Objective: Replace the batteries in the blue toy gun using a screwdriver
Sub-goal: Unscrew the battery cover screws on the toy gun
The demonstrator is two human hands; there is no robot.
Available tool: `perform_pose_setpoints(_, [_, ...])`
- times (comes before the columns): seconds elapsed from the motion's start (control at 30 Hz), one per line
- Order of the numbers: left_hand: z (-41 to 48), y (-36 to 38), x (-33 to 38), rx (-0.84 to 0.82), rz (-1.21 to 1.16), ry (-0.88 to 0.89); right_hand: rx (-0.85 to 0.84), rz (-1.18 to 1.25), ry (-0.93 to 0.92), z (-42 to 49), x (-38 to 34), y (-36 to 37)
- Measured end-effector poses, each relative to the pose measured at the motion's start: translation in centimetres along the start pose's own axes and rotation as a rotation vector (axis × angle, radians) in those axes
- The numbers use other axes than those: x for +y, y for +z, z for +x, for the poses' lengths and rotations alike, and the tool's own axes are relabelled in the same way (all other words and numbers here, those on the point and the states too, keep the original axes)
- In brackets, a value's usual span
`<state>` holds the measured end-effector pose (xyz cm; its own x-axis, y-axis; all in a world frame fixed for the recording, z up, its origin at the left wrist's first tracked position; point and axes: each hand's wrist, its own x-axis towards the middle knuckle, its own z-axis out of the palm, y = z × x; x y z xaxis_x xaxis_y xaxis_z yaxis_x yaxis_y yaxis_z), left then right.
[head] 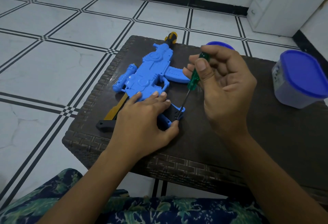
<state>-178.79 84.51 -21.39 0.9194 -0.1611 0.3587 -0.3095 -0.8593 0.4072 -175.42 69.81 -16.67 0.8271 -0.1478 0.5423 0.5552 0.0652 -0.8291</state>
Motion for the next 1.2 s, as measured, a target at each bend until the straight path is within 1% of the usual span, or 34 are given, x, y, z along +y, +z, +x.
perform_pose_setpoints(0.2, [0.0, 0.0, 0.1, 0.004, -0.006, -0.004, 0.011, 0.044, 0.008, 0.0, 0.0, 0.1])
perform_pose_setpoints(0.5, [0.0, -0.2, 0.2, -0.007, -0.006, -0.008, -0.047, -0.013, -0.013, -0.2, 0.0, 0.2])
perform_pose_setpoints(0.7, [0.0, -0.1, 0.1, -0.007, -0.016, -0.015, -0.101, -0.174, -0.122, -0.2, -0.6, 0.3])
perform_pose_setpoints(0.77, [-0.1, -0.2, 0.1, -0.010, -0.010, -0.014, -0.083, -0.212, -0.151, -0.2, -0.7, 0.3])
perform_pose_setpoints(0.87, [0.0, -0.2, 0.1, -0.016, -0.011, -0.016, -0.070, -0.202, -0.133, 0.0, -0.9, 0.3])
perform_pose_setpoints(1.03, [0.1, -0.3, 0.0, -0.038, -0.011, -0.015, -0.087, -0.145, -0.039, -0.1, -1.1, 0.1])
perform_pose_setpoints(1.13, [0.3, -0.3, -0.1, -0.060, -0.013, -0.029, -0.084, -0.117, -0.042, -0.2, -1.1, 0.1])
perform_pose_setpoints(1.2, [0.3, -0.2, -0.1, -0.072, -0.017, -0.036, -0.060, -0.166, -0.088, 0.0, -1.1, 0.1])
